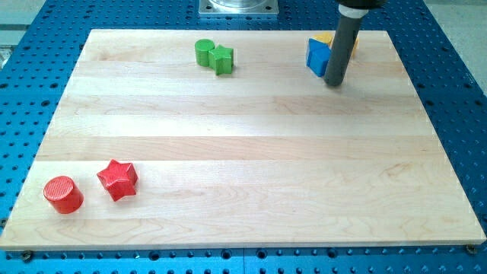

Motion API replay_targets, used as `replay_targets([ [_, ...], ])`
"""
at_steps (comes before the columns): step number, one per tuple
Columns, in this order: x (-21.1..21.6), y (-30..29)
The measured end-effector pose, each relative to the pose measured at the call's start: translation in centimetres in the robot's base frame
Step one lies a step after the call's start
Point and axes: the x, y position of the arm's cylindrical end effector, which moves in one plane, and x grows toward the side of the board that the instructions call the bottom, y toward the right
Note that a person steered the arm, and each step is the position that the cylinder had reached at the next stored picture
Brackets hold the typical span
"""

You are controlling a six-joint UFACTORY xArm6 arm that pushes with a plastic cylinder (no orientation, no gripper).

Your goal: Move the green star left to the triangle

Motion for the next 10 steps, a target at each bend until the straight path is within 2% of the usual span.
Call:
replay_targets([
  [1, 0.1, -10.1],
  [2, -0.7, -23.5],
  [3, -2.2, -30.9],
  [5, -4.8, -25.0],
  [6, -4.9, -20.1],
  [7, -7.1, -14.5],
  [8, -11.0, -12.7],
  [9, -12.8, -12.7],
  [10, -10.9, -12.7],
])
